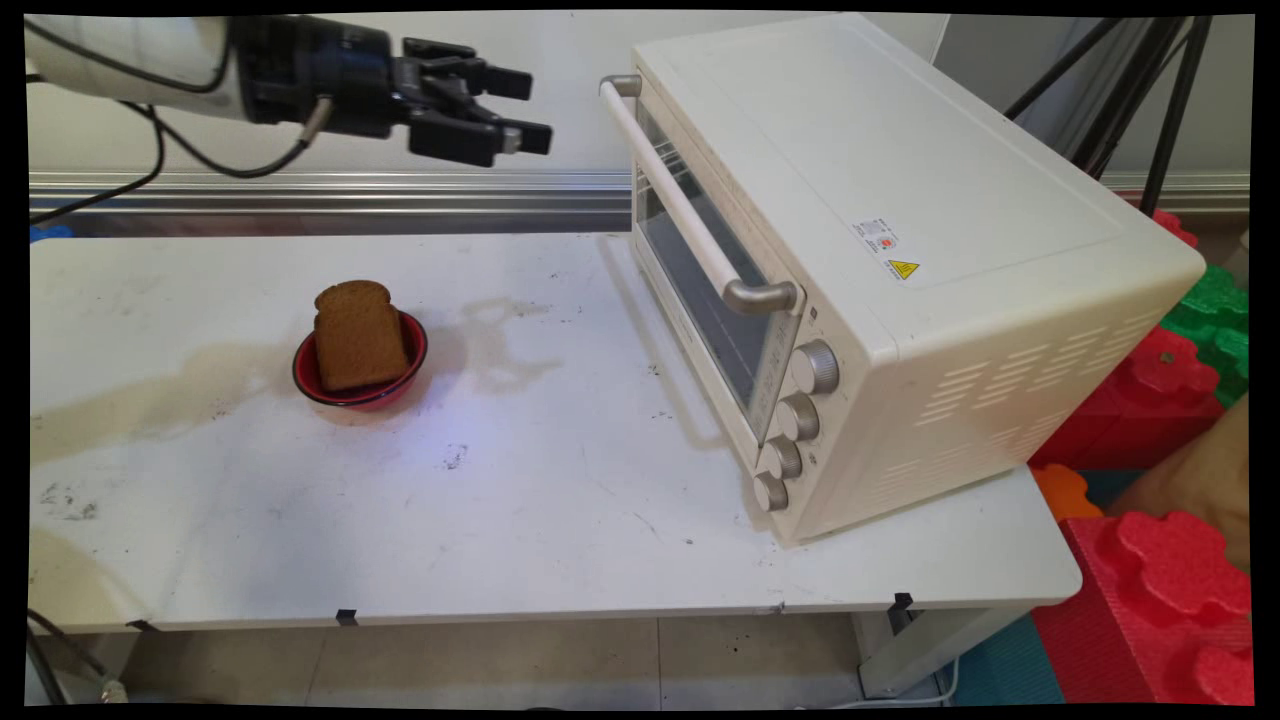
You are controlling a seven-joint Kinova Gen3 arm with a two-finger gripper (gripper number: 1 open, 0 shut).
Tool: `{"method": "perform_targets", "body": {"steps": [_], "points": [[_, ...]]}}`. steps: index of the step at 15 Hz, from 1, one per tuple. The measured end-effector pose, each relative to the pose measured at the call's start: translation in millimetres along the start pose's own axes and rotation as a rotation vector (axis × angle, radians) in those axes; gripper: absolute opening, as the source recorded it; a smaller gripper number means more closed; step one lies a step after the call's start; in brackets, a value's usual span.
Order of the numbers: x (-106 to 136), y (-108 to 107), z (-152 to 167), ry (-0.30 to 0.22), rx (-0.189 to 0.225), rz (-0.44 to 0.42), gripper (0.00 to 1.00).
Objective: Open the oven
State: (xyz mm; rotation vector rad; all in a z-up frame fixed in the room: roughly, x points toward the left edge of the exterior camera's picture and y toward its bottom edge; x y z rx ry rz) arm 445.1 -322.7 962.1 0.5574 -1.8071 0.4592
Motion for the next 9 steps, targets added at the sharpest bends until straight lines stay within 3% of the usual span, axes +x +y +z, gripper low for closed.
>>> {"method": "perform_targets", "body": {"steps": [9], "points": [[6,-7,61,-0.033,-0.005,0.030,1.00]]}}
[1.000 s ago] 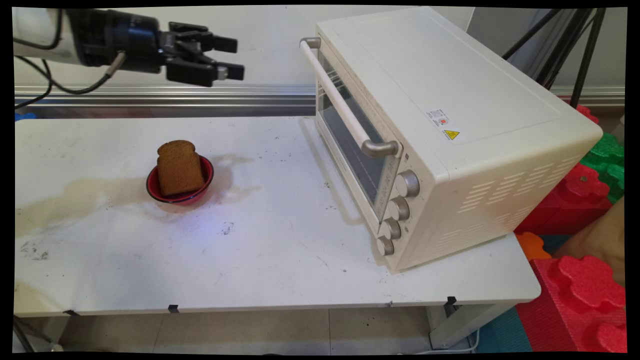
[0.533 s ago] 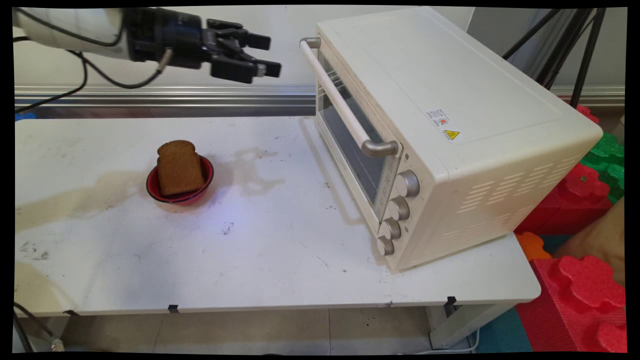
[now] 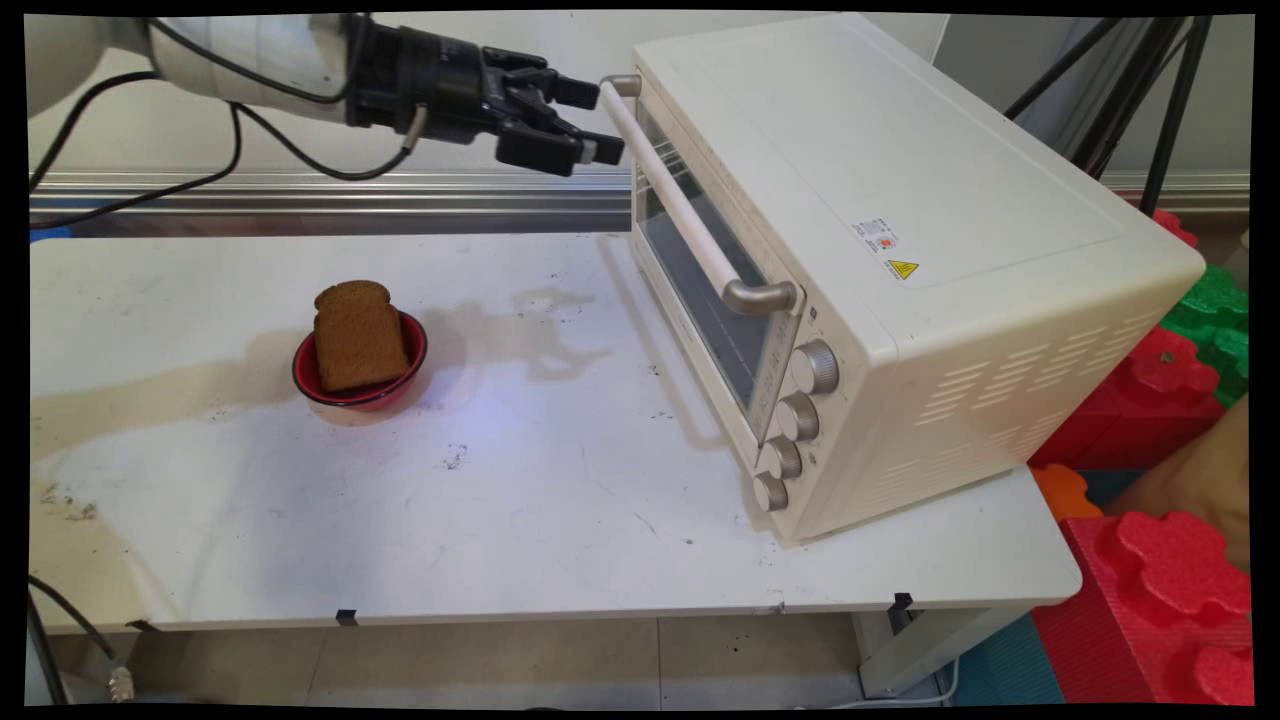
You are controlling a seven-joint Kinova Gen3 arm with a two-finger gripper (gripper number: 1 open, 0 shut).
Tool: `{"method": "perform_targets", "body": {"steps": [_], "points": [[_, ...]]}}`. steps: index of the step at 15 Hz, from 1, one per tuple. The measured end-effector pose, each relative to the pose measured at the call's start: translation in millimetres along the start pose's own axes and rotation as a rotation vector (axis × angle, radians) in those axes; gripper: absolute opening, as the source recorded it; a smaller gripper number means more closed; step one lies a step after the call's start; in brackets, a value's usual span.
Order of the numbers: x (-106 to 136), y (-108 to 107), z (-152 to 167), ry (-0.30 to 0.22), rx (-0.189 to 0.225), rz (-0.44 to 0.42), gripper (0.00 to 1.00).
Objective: Open the oven
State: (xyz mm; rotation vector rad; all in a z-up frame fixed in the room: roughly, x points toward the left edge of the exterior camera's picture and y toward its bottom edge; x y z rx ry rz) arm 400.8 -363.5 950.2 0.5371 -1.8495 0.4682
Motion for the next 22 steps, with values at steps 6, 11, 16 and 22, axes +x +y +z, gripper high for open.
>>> {"method": "perform_targets", "body": {"steps": [6,11,16,22], "points": [[3,-2,22,-0.009,-0.005,0.013,1.00],[6,-3,34,-0.012,-0.011,0.022,0.00],[5,-4,43,-0.026,-0.017,0.031,0.00],[3,-4,53,-0.052,-0.029,0.030,0.00]]}}
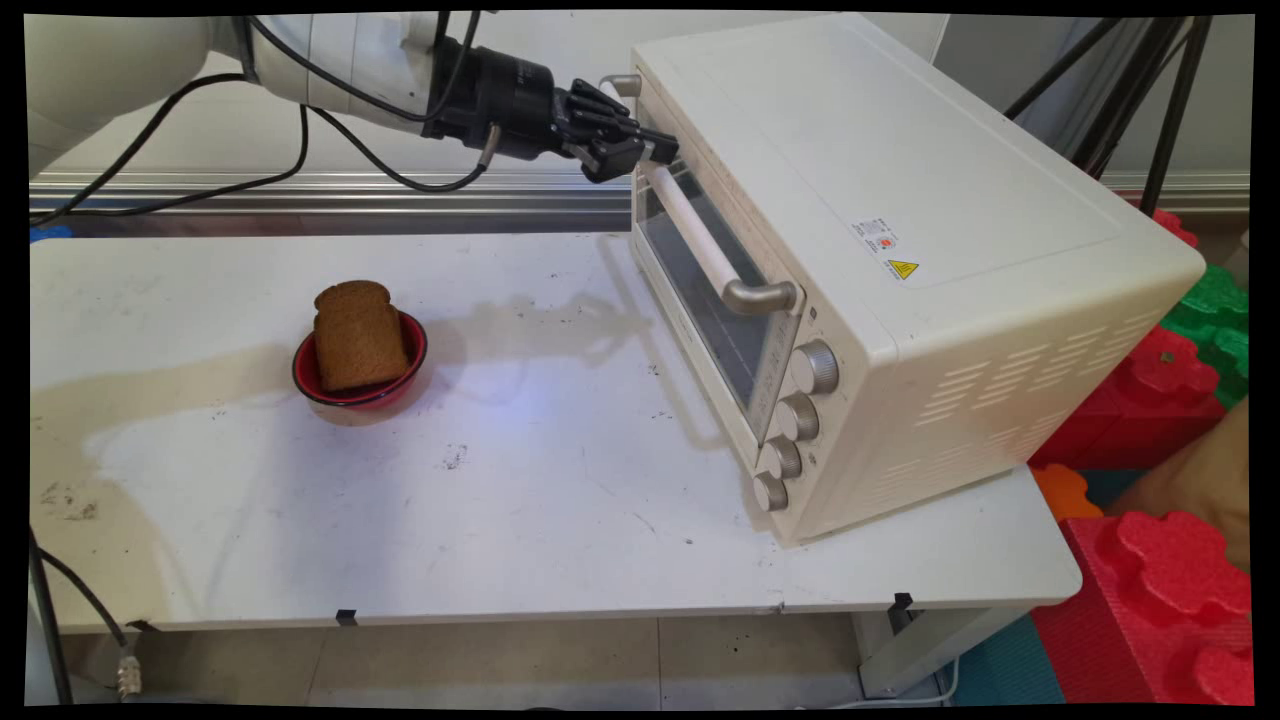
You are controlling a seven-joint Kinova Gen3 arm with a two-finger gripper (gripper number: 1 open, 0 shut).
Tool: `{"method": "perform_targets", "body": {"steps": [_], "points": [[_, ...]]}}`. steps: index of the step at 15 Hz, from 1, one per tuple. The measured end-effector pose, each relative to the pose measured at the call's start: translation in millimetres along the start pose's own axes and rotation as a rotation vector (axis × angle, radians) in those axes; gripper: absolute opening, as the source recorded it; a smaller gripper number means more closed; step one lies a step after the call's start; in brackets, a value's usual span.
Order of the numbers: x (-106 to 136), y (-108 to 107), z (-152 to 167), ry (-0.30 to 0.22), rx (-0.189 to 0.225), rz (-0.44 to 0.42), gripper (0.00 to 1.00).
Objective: Open the oven
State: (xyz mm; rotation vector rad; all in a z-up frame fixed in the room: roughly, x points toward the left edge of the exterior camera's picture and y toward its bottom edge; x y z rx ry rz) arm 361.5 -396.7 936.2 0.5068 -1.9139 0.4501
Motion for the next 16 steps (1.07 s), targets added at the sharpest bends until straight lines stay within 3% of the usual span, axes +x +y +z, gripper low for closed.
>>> {"method": "perform_targets", "body": {"steps": [16], "points": [[-15,-1,-11,-0.057,-0.049,0.005,0.00]]}}
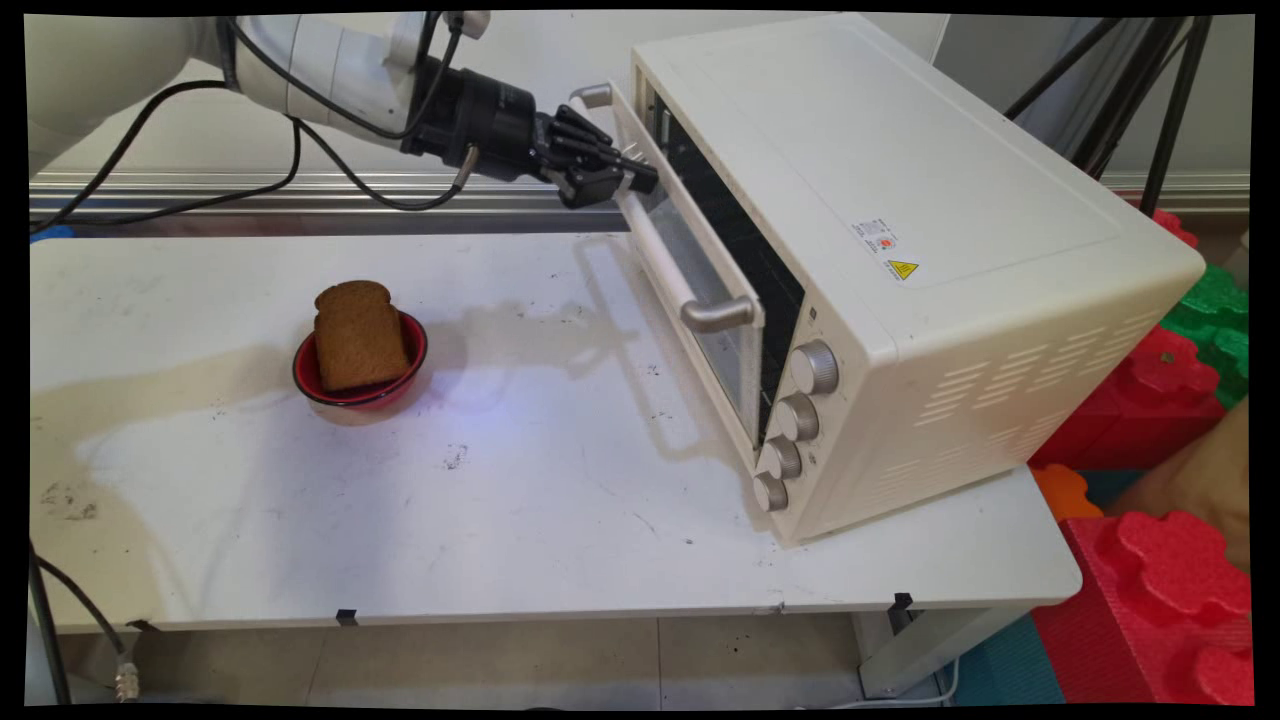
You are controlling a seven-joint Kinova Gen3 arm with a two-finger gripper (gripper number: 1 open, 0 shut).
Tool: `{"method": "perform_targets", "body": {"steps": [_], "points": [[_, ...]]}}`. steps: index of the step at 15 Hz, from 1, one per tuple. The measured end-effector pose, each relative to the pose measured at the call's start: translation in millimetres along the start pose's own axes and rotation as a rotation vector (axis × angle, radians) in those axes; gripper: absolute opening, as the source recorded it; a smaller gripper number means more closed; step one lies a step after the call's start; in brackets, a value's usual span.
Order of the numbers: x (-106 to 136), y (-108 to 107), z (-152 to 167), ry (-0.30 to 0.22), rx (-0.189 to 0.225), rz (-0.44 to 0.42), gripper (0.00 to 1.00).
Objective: Open the oven
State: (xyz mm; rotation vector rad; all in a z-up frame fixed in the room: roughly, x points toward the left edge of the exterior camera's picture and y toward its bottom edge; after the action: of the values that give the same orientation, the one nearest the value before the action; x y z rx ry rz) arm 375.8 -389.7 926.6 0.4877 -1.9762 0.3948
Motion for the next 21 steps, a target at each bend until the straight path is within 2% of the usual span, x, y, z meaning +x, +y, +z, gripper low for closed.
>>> {"method": "perform_targets", "body": {"steps": [9,21], "points": [[-23,5,-13,-0.058,-0.029,0.026,0.00],[-76,15,-39,-0.161,-0.060,0.041,0.00]]}}
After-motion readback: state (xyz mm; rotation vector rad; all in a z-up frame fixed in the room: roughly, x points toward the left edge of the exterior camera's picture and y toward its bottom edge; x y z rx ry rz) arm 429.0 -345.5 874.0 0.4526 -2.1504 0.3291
